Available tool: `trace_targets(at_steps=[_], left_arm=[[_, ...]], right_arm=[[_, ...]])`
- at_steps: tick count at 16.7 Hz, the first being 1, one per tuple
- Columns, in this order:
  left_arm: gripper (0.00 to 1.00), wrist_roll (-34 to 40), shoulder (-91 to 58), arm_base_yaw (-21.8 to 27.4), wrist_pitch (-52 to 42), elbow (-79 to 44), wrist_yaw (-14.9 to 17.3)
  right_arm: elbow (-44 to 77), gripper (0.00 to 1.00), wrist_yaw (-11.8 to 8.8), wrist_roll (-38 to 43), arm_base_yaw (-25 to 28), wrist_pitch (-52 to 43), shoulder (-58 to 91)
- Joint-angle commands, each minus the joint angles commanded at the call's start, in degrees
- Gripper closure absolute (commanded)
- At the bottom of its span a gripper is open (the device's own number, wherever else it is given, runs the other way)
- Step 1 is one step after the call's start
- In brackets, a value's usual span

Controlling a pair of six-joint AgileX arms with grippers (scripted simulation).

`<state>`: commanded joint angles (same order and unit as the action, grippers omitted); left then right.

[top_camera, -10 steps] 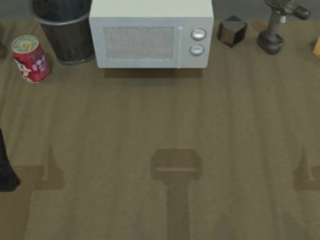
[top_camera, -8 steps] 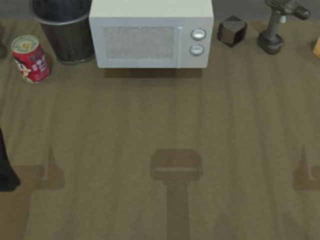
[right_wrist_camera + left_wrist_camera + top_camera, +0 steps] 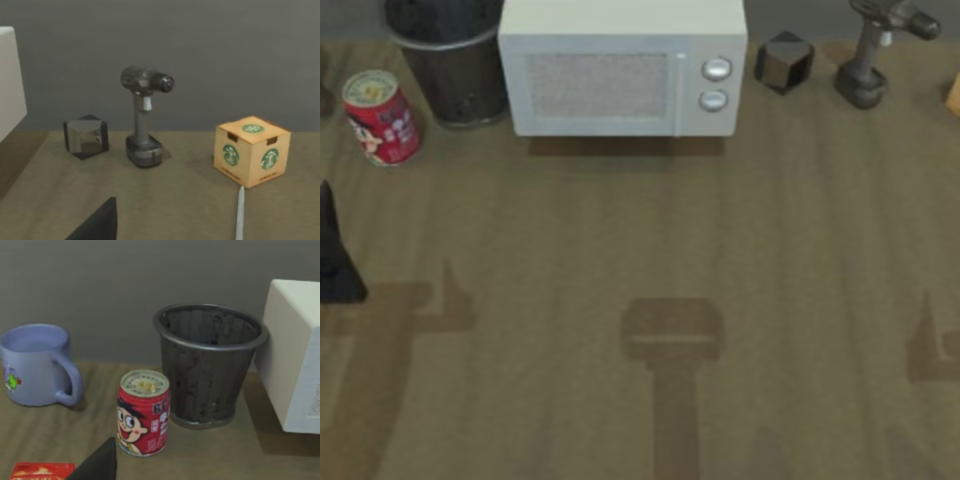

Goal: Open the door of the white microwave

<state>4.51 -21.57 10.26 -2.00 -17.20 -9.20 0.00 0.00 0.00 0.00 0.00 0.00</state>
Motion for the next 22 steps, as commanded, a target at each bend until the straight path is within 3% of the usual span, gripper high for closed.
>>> trace_targets(at_steps=[9, 14, 18, 22], left_arm=[[0.0, 12.0, -53.6, 20.7, 0.5, -39.6, -18.4], [0.0, 17.0, -78.2, 30.4, -0.3, -56.9, -27.1], [0.0, 19.1, -89.5, 35.2, -1.7, -64.7, -31.3], [0.0, 19.5, -91.9, 36.2, -2.1, -66.1, -32.2]], right_arm=[[0.0, 0.0, 0.0, 0.0, 0.0, 0.0, 0.0], [0.0, 0.0, 0.0, 0.0, 0.0, 0.0, 0.0], [0.0, 0.0, 0.0, 0.0, 0.0, 0.0, 0.0], [0.0, 0.0, 0.0, 0.0, 0.0, 0.0, 0.0]])
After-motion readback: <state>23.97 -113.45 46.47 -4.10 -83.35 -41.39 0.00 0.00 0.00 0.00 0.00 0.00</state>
